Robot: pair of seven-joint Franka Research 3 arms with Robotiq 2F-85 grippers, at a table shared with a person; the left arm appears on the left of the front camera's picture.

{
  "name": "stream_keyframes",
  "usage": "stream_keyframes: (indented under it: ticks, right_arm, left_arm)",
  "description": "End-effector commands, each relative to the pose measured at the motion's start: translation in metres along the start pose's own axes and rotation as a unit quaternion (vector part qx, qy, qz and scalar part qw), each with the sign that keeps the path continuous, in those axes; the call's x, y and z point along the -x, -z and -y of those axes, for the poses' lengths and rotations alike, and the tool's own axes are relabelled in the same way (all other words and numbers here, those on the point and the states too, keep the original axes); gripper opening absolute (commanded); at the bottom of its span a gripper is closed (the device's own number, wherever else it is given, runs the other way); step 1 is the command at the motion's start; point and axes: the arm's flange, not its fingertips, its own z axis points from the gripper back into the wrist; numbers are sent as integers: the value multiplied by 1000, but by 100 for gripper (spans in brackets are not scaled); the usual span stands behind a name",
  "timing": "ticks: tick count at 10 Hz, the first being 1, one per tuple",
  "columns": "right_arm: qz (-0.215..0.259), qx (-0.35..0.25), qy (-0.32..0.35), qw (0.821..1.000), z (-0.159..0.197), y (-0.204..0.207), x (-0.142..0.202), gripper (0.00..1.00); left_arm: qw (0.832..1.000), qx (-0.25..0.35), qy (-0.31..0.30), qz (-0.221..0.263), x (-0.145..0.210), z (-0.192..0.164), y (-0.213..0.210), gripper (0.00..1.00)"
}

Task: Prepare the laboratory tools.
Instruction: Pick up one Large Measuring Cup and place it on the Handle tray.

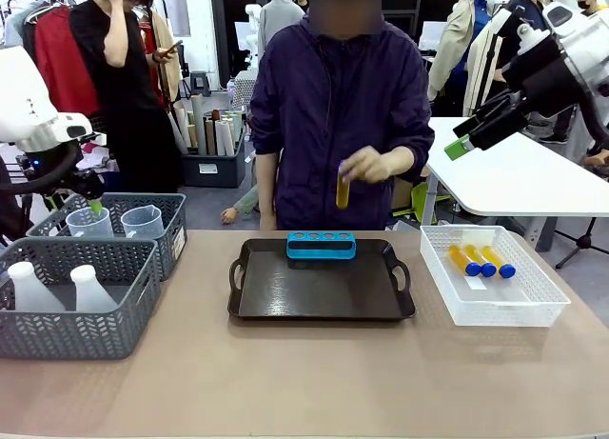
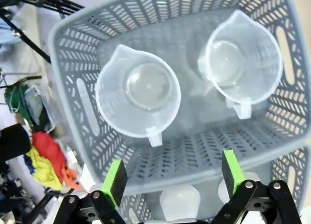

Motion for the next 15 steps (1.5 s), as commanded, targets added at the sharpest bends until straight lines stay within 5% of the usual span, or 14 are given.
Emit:
stream_keyframes:
  ticks: [1, 13, 14, 15]
  right_arm:
    - [2, 0, -1, 1000, 0, 0, -1, 100]
    - [2, 0, -1, 1000, 0, 0, -1, 100]
    - [2, 0, -1, 1000, 0, 0, -1, 100]
    - [2, 0, -1, 1000, 0, 0, -1, 100]
  left_arm:
    - [1000, -1, -16, -1, -9, -2, 9, 100]
    - [999, 10, -18, -38, 0, -23, 93, 100]
    - [999, 6, -14, -46, 0, -25, 96, 92]
    - [999, 6, -19, -45, 1, -23, 96, 73]
